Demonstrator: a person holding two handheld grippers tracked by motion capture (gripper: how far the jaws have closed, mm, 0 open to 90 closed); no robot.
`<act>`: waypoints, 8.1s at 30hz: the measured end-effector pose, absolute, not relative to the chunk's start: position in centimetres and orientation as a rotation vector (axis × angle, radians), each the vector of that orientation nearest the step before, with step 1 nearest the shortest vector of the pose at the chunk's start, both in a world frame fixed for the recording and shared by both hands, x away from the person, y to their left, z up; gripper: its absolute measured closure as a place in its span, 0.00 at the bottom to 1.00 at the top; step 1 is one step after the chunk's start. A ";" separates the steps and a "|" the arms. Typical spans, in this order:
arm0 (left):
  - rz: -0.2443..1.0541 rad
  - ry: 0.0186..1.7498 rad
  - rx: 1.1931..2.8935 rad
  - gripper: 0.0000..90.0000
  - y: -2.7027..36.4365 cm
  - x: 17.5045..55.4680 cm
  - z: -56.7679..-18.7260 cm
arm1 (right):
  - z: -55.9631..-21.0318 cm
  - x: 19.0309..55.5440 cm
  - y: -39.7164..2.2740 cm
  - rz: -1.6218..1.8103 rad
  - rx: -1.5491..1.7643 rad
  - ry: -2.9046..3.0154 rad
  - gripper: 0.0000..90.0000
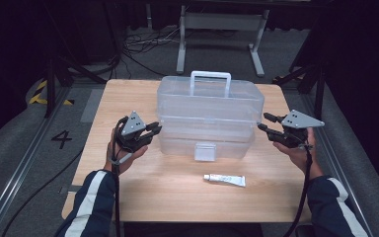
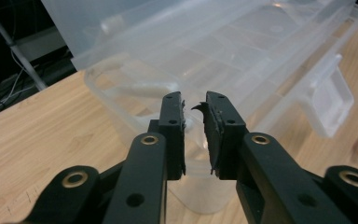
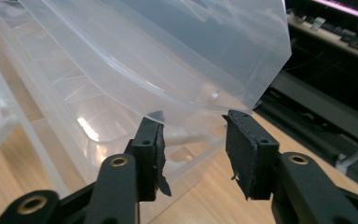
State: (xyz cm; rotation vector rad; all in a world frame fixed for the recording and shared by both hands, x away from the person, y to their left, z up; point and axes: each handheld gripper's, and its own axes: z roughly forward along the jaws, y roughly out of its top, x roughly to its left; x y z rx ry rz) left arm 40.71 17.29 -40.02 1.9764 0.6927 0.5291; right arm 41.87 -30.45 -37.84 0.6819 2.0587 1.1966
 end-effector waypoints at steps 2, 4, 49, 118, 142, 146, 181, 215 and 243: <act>0.508 0.684 1.985 0.84 17.4 40.5 -40.1 | -37.8 41.8 -30.3 1.202 0.681 2.032 0.68; 0.500 0.679 1.999 0.81 17.3 40.2 -40.1 | -37.8 41.8 -30.3 1.210 0.679 2.011 0.69; 0.418 0.523 2.114 0.61 14.5 39.4 -41.3 | -36.4 43.3 -27.3 1.129 0.790 1.701 0.87; 0.357 0.251 2.551 0.86 9.8 43.2 -41.2 | -32.6 47.8 -26.5 1.102 0.891 1.694 0.94; 0.300 0.238 2.505 0.88 11.1 42.9 -41.5 | -31.3 49.1 -25.8 1.104 0.936 1.722 0.95; 0.296 0.234 2.502 0.88 11.1 42.9 -41.5 | -31.1 49.6 -25.8 1.104 0.956 1.727 0.95; 0.259 0.203 2.464 0.89 11.6 43.3 -41.7 | -30.1 54.1 -25.9 1.162 1.061 1.750 0.95; 0.239 0.192 2.479 0.90 11.6 43.3 -41.6 | -30.4 61.0 -25.6 1.081 1.138 1.853 0.93; 0.232 0.193 2.490 0.89 12.2 41.7 -41.4 | -32.9 65.5 -25.4 0.936 1.227 2.017 0.90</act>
